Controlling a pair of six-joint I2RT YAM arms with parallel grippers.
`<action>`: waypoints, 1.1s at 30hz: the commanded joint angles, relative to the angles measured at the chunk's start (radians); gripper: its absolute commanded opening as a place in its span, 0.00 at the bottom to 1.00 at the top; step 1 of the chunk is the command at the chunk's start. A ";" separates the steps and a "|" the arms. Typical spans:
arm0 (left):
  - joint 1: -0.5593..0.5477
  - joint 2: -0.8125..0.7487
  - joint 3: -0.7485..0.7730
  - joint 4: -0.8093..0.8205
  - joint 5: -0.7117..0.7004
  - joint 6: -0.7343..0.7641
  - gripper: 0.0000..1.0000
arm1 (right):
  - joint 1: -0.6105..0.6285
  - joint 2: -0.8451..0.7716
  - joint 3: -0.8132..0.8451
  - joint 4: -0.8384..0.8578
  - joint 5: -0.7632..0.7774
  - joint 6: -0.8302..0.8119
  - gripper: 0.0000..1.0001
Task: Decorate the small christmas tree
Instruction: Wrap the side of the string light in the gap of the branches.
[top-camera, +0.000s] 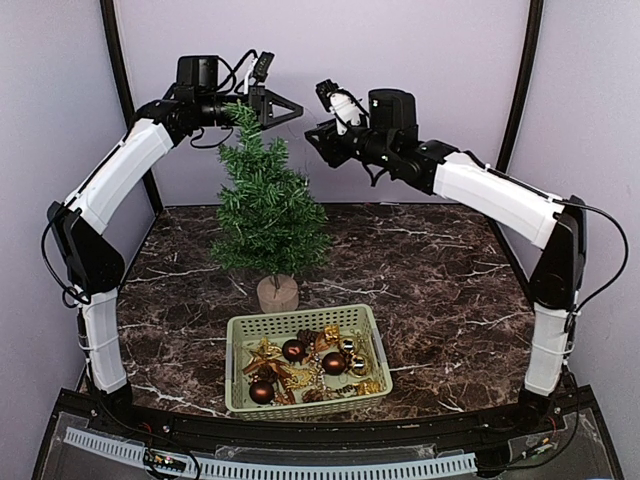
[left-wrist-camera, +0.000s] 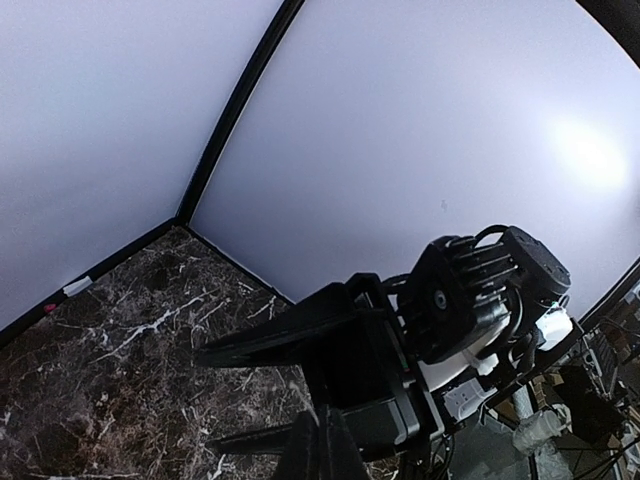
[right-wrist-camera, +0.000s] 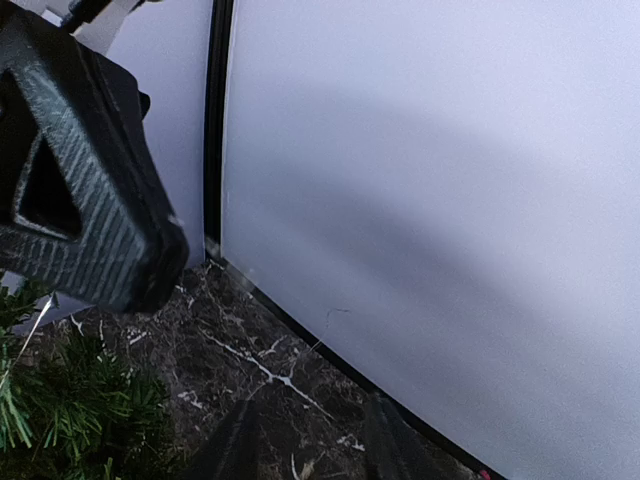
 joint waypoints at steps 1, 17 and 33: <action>0.016 -0.071 0.011 0.104 0.007 0.020 0.00 | -0.016 -0.126 -0.120 0.157 0.027 0.068 0.51; 0.182 -0.258 -0.288 0.378 -0.078 0.004 0.00 | 0.001 -0.316 -0.345 0.172 0.047 0.207 0.87; 0.219 -0.453 -0.678 0.562 -0.176 -0.010 0.00 | 0.198 -0.364 -0.329 0.194 -0.041 0.224 0.94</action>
